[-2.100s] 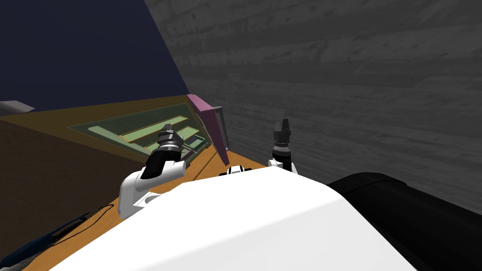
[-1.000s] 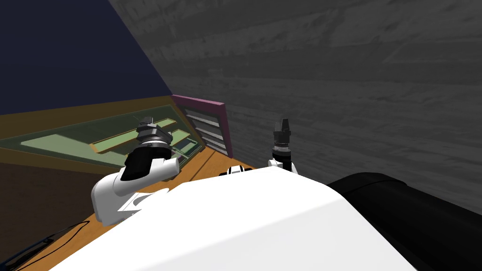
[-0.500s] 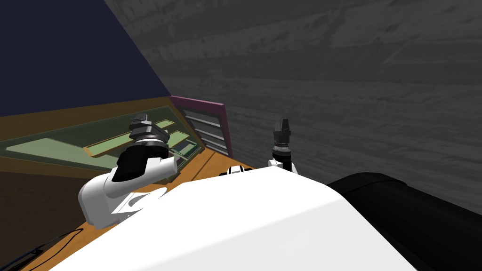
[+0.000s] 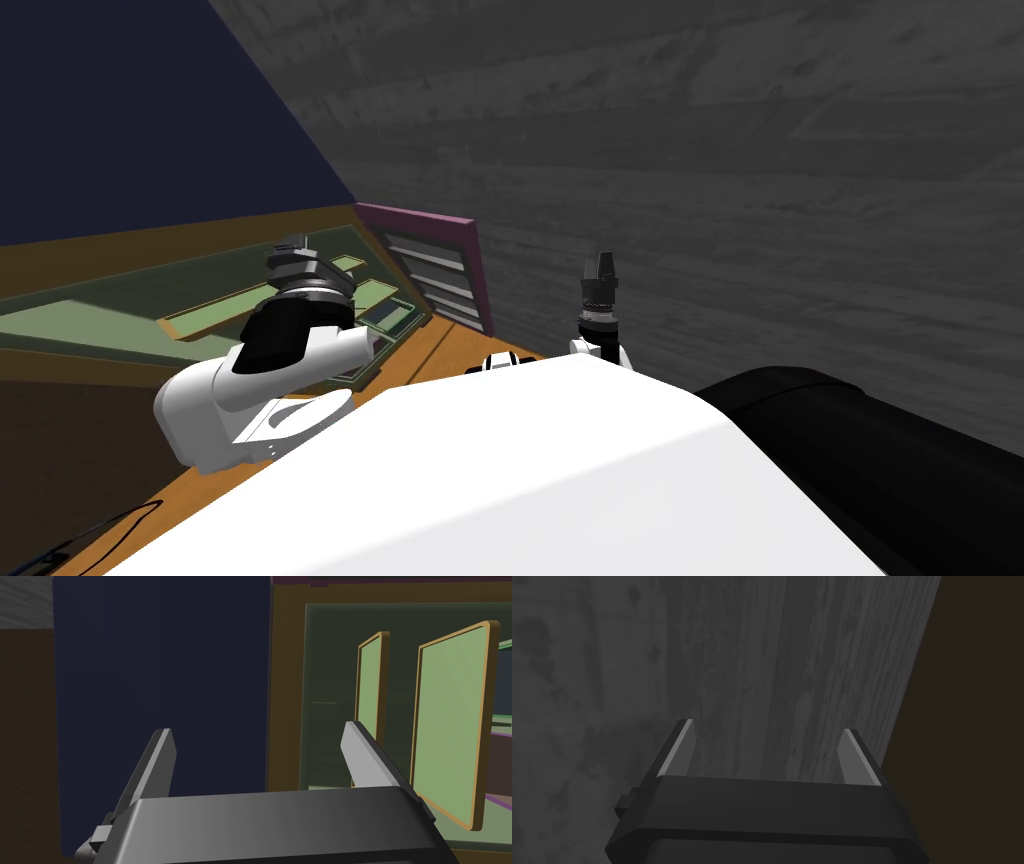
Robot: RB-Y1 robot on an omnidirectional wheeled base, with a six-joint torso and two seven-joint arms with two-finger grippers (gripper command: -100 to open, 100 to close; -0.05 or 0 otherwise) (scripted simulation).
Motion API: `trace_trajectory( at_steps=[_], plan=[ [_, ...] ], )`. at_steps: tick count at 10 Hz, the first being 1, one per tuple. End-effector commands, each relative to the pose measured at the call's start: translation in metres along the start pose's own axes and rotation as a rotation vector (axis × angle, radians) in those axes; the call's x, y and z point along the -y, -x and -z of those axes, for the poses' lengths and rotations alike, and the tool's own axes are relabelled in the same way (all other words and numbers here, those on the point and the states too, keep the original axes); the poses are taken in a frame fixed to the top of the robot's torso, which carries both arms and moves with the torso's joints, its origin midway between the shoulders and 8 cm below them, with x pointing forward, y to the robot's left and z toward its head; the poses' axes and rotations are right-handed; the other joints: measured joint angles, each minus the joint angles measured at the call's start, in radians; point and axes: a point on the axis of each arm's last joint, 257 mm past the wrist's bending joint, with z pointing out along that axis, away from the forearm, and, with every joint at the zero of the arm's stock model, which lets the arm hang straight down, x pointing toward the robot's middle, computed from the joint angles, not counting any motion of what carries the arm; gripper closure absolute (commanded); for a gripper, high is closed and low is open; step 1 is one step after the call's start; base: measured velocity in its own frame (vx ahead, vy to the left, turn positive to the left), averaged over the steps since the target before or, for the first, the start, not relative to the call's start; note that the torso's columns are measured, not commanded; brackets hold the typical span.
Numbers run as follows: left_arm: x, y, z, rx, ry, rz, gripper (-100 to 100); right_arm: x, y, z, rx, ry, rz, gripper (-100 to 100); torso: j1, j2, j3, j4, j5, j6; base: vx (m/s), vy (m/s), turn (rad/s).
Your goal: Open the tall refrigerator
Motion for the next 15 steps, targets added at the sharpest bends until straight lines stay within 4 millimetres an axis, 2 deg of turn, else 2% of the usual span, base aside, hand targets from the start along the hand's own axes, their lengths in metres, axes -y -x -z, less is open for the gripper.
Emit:
trace_trajectory(
  at_steps=[1,6,7,9,11,12,15],
  plan=[
    [0.006,0.002,-0.005,0.015,0.006,-0.003,-100,0.000,0.000,0.000,0.000,0.000,0.000,0,0.000,0.000,0.000,0.000,0.000,0.000,-0.037,0.017,-0.036],
    [0.029,0.008,-0.017,0.055,-0.004,-0.007,-100,0.000,0.000,0.000,0.000,0.000,0.000,0,0.000,0.000,0.000,0.000,0.000,0.000,-0.037,0.015,-0.069],
    [0.027,0.009,-0.017,0.059,0.005,-0.007,-100,0.000,0.000,0.000,0.000,0.000,0.000,0,0.000,0.001,0.000,0.000,0.000,0.000,-0.035,0.019,-0.048],
    [0.041,0.013,-0.021,0.082,-0.007,-0.005,-100,0.000,0.000,0.000,0.000,0.000,0.000,0,0.000,-0.001,-0.001,0.000,0.000,0.000,-0.035,0.010,-0.090],
    [0.039,0.013,-0.020,0.082,-0.001,-0.006,-100,0.000,0.000,0.000,0.000,0.000,0.000,0,0.000,-0.001,0.000,0.000,0.000,0.000,-0.021,0.006,-0.013],
    [0.038,0.013,-0.020,0.083,0.001,-0.005,0,0.000,0.000,0.000,0.000,0.000,0.000,0,0.000,-0.001,-0.001,0.000,0.000,0.000,0.000,0.000,0.000],
    [0.038,0.013,-0.020,0.083,0.001,-0.005,0,0.000,0.000,0.000,0.000,0.000,0.000,0,0.000,-0.001,0.000,0.000,0.000,0.000,0.000,0.000,0.000]
  ],
)
